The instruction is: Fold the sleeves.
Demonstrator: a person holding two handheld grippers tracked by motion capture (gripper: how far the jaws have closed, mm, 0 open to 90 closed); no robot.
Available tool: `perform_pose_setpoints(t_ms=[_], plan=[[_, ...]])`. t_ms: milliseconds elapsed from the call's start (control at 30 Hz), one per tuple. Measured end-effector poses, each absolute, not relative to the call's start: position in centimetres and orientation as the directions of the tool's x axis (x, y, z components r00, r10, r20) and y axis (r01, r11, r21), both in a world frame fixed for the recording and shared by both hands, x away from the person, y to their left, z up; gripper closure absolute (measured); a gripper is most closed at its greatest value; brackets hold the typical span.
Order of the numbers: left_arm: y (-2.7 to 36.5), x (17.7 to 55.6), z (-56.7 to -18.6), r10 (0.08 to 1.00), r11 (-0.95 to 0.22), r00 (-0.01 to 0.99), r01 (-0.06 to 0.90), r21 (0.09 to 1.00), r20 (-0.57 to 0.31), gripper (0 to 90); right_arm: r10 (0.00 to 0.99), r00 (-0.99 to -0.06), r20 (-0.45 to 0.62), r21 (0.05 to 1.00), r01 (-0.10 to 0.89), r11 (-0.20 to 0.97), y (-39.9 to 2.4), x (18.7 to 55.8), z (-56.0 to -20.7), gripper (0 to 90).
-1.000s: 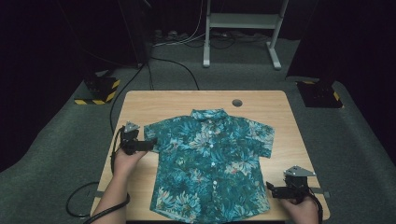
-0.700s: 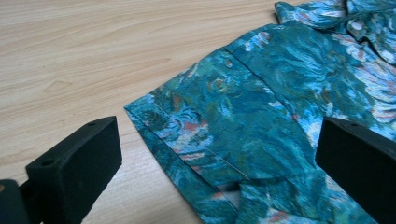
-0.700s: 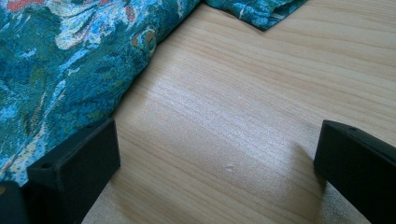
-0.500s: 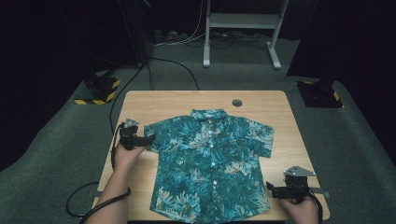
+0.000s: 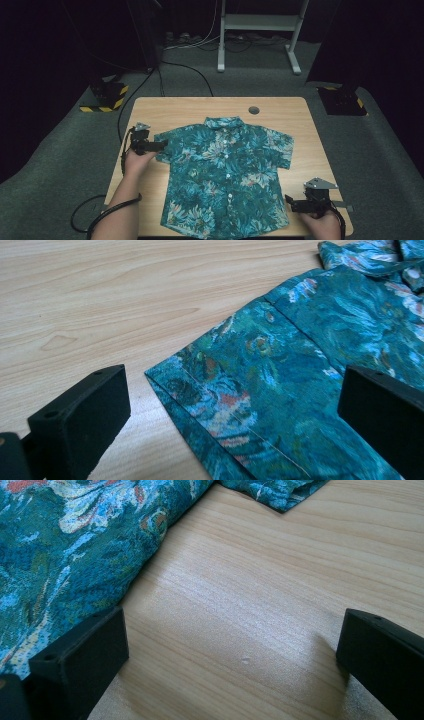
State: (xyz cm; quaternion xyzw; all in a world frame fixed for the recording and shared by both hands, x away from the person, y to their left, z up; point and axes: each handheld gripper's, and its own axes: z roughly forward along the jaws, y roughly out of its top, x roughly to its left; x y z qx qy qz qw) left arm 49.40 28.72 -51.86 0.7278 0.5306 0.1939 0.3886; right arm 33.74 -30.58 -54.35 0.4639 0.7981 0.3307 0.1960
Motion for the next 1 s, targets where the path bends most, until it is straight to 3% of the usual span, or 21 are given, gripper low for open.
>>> perform_pose_setpoints(t_ms=[433,1000], plan=[[28.4,51.3,-52.7,0.934,-0.112,0.327,0.653,0.749,-0.145,3.9,0.87,-0.493,-0.006,0.71,0.611,0.351,-30.6,33.7,-54.3,0.0],[28.8,51.4,-53.8,0.95,-0.106,0.289,0.658,0.745,-0.12,33.9,0.868,-0.496,-0.005,0.71,0.61,0.353,-30.6,33.7,-54.3,0.0]])
